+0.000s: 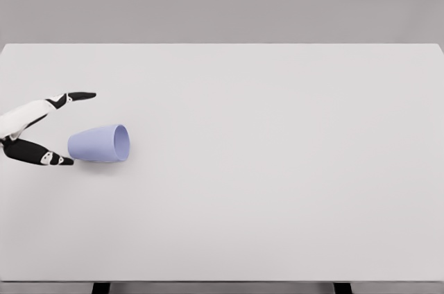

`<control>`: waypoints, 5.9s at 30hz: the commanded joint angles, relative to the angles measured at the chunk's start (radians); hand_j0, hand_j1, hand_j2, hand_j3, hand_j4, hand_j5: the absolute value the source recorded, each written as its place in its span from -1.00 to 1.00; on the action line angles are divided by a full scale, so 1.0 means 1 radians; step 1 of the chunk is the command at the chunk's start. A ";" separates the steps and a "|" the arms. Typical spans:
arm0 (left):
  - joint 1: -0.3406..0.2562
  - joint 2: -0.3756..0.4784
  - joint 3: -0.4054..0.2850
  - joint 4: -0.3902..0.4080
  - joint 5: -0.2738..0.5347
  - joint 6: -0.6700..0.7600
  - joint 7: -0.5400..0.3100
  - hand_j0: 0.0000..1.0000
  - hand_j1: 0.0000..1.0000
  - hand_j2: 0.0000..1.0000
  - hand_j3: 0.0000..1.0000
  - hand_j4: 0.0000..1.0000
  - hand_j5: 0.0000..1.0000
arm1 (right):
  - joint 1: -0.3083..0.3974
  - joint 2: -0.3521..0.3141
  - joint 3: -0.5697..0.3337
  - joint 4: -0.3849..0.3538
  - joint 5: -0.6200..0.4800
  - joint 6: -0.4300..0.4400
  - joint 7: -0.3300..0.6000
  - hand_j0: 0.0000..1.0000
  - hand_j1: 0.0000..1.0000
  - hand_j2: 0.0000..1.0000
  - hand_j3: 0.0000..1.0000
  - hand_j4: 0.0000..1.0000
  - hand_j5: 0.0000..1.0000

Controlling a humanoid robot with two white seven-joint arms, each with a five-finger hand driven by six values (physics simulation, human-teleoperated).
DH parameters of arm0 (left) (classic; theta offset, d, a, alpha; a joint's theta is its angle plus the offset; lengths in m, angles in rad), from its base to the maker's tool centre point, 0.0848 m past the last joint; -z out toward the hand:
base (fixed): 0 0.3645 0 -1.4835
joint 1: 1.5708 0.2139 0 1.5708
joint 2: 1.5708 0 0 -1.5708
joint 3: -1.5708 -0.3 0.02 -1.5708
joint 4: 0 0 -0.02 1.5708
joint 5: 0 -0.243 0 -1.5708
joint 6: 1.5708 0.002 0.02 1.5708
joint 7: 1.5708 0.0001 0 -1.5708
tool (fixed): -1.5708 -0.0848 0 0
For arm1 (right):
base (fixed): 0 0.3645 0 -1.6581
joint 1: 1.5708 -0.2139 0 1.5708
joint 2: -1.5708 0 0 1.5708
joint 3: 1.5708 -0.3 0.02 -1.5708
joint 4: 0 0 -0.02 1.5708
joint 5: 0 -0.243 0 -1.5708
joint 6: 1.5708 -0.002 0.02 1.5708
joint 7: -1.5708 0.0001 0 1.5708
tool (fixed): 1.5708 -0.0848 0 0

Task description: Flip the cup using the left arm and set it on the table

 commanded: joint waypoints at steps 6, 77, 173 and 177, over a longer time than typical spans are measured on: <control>0.000 -0.061 -0.018 0.000 0.022 0.038 0.002 1.00 1.00 1.00 1.00 1.00 1.00 | 0.000 0.000 0.000 0.001 0.001 0.000 0.000 1.00 1.00 1.00 1.00 1.00 1.00; -0.218 -0.246 -0.210 -0.002 0.027 0.562 -0.007 1.00 1.00 1.00 1.00 1.00 1.00 | 0.000 0.000 0.000 0.000 0.001 0.000 0.000 1.00 1.00 1.00 1.00 1.00 1.00; -0.290 -0.395 -0.117 0.001 0.139 0.601 -0.001 0.68 0.68 0.68 0.68 0.68 0.68 | 0.000 0.000 0.000 0.000 0.001 0.000 0.000 1.00 1.00 1.00 1.00 1.00 1.00; -0.272 -0.401 -0.101 0.001 0.139 0.601 -0.001 0.68 0.68 0.68 0.68 0.68 0.68 | 0.000 0.000 0.000 0.000 0.001 0.000 0.000 1.00 1.00 1.00 1.00 1.00 1.00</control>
